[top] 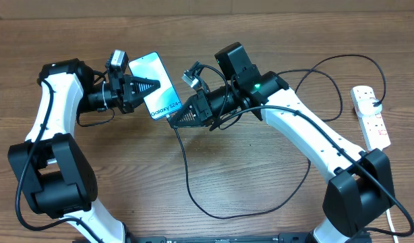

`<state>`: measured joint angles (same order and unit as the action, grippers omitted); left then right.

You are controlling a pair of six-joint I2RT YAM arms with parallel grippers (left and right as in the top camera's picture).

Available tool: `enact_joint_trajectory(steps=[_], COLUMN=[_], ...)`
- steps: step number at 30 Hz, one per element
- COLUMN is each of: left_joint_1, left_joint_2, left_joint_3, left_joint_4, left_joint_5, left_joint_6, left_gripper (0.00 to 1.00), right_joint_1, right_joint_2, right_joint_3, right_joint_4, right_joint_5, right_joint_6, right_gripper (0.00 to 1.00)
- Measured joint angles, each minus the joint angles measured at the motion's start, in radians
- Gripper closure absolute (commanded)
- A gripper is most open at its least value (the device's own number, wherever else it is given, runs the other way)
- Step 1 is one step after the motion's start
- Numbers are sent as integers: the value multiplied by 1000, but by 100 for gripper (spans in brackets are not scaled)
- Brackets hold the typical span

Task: Plug charger to phone and switch on socket

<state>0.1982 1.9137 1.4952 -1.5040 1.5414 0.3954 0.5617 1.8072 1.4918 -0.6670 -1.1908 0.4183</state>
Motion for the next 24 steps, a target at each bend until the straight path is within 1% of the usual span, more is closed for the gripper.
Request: enact_joint_trajectory(steps=[24], left_joint_1=[0], left_joint_2=[0], left_joint_3=[0], left_joint_4=[-3], left_joint_5=[1], left_joint_6=[0], left_gripper=[96], right_joint_1=[-19], right_joint_2=[0], right_joint_3=[0], right_joint_4=[0], right_joint_5=[-3], right_joint_6=[19], right_gripper=[96])
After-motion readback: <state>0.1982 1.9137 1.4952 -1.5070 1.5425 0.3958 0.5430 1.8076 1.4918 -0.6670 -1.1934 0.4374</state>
